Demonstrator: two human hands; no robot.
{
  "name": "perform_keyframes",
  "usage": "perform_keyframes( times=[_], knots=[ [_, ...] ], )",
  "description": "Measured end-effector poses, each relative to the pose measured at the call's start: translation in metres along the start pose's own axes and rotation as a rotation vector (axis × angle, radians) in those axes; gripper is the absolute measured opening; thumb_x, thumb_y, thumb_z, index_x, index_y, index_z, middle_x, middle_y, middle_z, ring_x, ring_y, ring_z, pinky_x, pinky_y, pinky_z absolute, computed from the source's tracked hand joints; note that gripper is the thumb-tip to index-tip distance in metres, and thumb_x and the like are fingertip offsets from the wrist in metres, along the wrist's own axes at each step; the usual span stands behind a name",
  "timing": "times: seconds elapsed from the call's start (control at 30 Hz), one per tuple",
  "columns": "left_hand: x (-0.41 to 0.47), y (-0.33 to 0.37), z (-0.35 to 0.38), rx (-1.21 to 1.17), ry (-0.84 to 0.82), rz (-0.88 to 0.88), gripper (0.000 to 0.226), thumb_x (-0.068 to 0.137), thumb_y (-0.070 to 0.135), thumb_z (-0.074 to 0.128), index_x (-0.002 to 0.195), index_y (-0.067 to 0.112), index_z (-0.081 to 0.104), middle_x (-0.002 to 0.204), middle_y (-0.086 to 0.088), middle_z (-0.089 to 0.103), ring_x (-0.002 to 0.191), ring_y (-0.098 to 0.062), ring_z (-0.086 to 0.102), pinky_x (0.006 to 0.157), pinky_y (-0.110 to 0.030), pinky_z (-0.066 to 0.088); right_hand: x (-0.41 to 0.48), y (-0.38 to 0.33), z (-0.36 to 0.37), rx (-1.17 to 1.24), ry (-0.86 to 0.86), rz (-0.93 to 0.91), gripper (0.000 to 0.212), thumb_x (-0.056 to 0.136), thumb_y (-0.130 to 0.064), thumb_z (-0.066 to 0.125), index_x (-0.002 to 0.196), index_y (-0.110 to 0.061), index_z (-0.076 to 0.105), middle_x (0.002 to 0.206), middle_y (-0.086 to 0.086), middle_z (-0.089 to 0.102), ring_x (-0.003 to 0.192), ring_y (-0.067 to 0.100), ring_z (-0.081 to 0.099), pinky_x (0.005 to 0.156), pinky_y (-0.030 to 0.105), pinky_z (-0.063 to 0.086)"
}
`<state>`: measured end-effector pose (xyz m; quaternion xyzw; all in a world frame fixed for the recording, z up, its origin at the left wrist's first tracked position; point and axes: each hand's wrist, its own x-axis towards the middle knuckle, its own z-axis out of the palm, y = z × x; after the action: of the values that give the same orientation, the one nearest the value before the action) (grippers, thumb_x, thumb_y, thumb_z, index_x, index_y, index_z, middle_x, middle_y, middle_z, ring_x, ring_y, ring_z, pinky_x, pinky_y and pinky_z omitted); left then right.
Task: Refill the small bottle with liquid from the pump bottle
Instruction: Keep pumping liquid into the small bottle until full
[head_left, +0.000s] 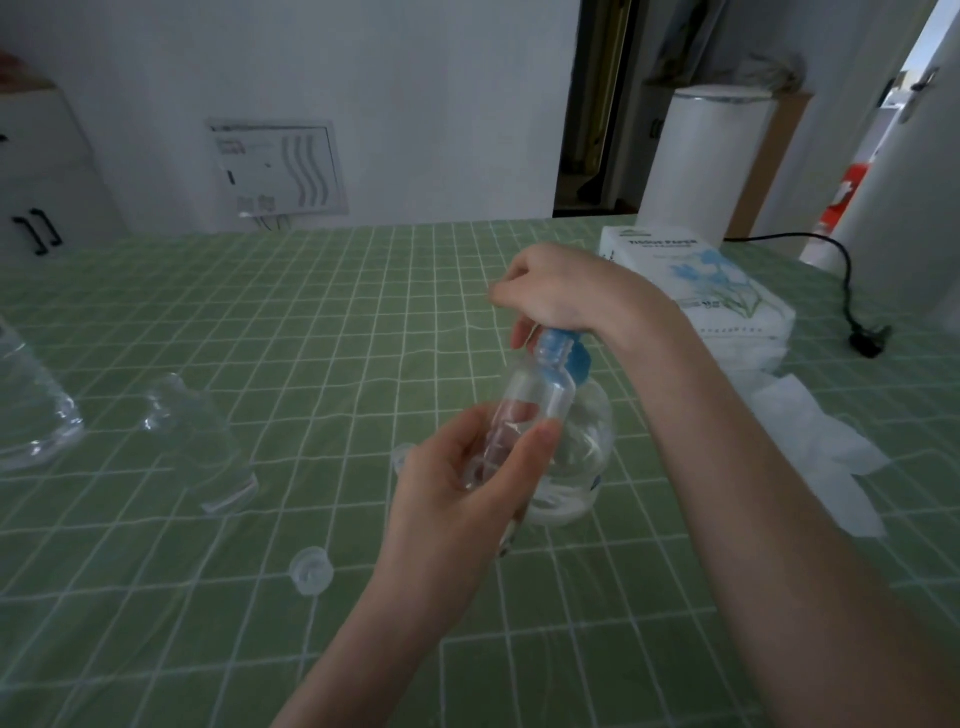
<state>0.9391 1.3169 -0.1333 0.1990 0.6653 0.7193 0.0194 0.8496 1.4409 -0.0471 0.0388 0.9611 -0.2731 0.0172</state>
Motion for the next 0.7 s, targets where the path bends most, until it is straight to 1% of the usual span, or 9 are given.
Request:
perform_keyframes(
  times=[0.07, 0.13, 0.2, 0.27, 0.4, 0.47, 0.53, 0.6, 0.7],
  knots=[
    [0.0005, -0.0003, 0.0002, 0.013, -0.004, 0.009, 0.033, 0.07, 0.05, 0.063, 0.086, 0.022, 0.071, 0.066, -0.019, 0.062, 0.056, -0.014, 0.054, 0.049, -0.017, 0.042, 0.0002, -0.0023, -0.0036, -0.03, 0.033, -0.011, 0.034, 0.096, -0.029, 0.048, 0.114, -0.004, 0.062, 0.102, 0.013, 0.072, 0.095, 0.026, 0.068, 0.06, 0.024, 0.04],
    [0.0001, 0.0, 0.0003, -0.008, -0.009, 0.004, 0.027, 0.069, 0.047, 0.061, 0.078, 0.024, 0.07, 0.054, -0.008, 0.057, 0.048, -0.008, 0.05, 0.043, -0.015, 0.039, 0.0004, -0.0033, -0.004, -0.026, 0.036, -0.006, 0.032, 0.095, -0.027, 0.049, 0.113, -0.005, 0.063, 0.1, 0.012, 0.073, 0.091, 0.025, 0.068, 0.06, 0.024, 0.04],
    [0.0001, 0.0013, 0.0002, -0.023, -0.009, -0.001, 0.023, 0.069, 0.046, 0.061, 0.073, 0.026, 0.069, 0.052, 0.002, 0.054, 0.045, -0.005, 0.046, 0.042, -0.014, 0.037, 0.0011, -0.004, -0.0026, -0.019, 0.021, 0.003, 0.031, 0.095, -0.024, 0.048, 0.116, -0.005, 0.062, 0.1, 0.012, 0.073, 0.093, 0.025, 0.069, 0.061, 0.024, 0.041],
    [0.0, 0.0009, 0.0003, -0.01, 0.002, -0.003, 0.028, 0.067, 0.049, 0.061, 0.077, 0.024, 0.07, 0.056, -0.001, 0.055, 0.048, -0.008, 0.047, 0.043, -0.014, 0.038, 0.001, -0.0041, -0.0011, -0.007, 0.01, 0.01, 0.032, 0.095, -0.023, 0.048, 0.118, -0.005, 0.061, 0.102, 0.013, 0.072, 0.096, 0.027, 0.069, 0.062, 0.025, 0.042],
    [-0.0016, 0.0013, -0.0002, -0.009, 0.006, -0.019, 0.025, 0.068, 0.048, 0.061, 0.072, 0.024, 0.068, 0.05, 0.004, 0.049, 0.04, -0.005, 0.04, 0.038, -0.016, 0.033, -0.0012, -0.0014, 0.0021, -0.013, -0.012, 0.022, 0.033, 0.097, -0.023, 0.046, 0.119, -0.003, 0.059, 0.109, 0.013, 0.07, 0.101, 0.028, 0.066, 0.072, 0.03, 0.045],
    [-0.0023, 0.0004, -0.0002, 0.002, 0.009, -0.022, 0.027, 0.067, 0.049, 0.061, 0.073, 0.024, 0.069, 0.051, 0.001, 0.049, 0.041, -0.006, 0.04, 0.038, -0.016, 0.033, -0.0022, 0.0001, 0.0046, -0.013, -0.026, 0.029, 0.034, 0.097, -0.024, 0.045, 0.121, -0.003, 0.058, 0.112, 0.014, 0.069, 0.103, 0.029, 0.065, 0.082, 0.032, 0.047],
    [-0.0021, -0.0007, -0.0002, 0.011, 0.02, -0.022, 0.032, 0.065, 0.05, 0.061, 0.078, 0.022, 0.07, 0.055, -0.004, 0.055, 0.045, -0.008, 0.043, 0.039, -0.015, 0.035, -0.0026, 0.001, 0.0057, -0.013, -0.021, 0.032, 0.035, 0.097, -0.024, 0.044, 0.122, -0.004, 0.058, 0.112, 0.013, 0.069, 0.103, 0.029, 0.064, 0.087, 0.034, 0.047],
    [-0.0016, -0.0009, 0.0001, 0.008, 0.022, -0.021, 0.034, 0.066, 0.05, 0.061, 0.082, 0.023, 0.071, 0.059, -0.009, 0.059, 0.049, -0.01, 0.047, 0.042, -0.016, 0.037, -0.0032, 0.0011, 0.005, -0.009, -0.011, 0.025, 0.035, 0.097, -0.024, 0.044, 0.122, -0.004, 0.058, 0.11, 0.013, 0.069, 0.102, 0.028, 0.065, 0.085, 0.033, 0.047],
    [-0.0009, -0.0002, -0.0003, 0.025, 0.016, -0.006, 0.037, 0.065, 0.053, 0.06, 0.086, 0.024, 0.071, 0.066, -0.021, 0.062, 0.055, -0.014, 0.052, 0.047, -0.018, 0.041, -0.0044, -0.0004, 0.0018, 0.014, 0.028, -0.011, 0.035, 0.097, -0.026, 0.045, 0.118, -0.003, 0.06, 0.103, 0.014, 0.071, 0.097, 0.027, 0.067, 0.076, 0.03, 0.048]
  ],
)
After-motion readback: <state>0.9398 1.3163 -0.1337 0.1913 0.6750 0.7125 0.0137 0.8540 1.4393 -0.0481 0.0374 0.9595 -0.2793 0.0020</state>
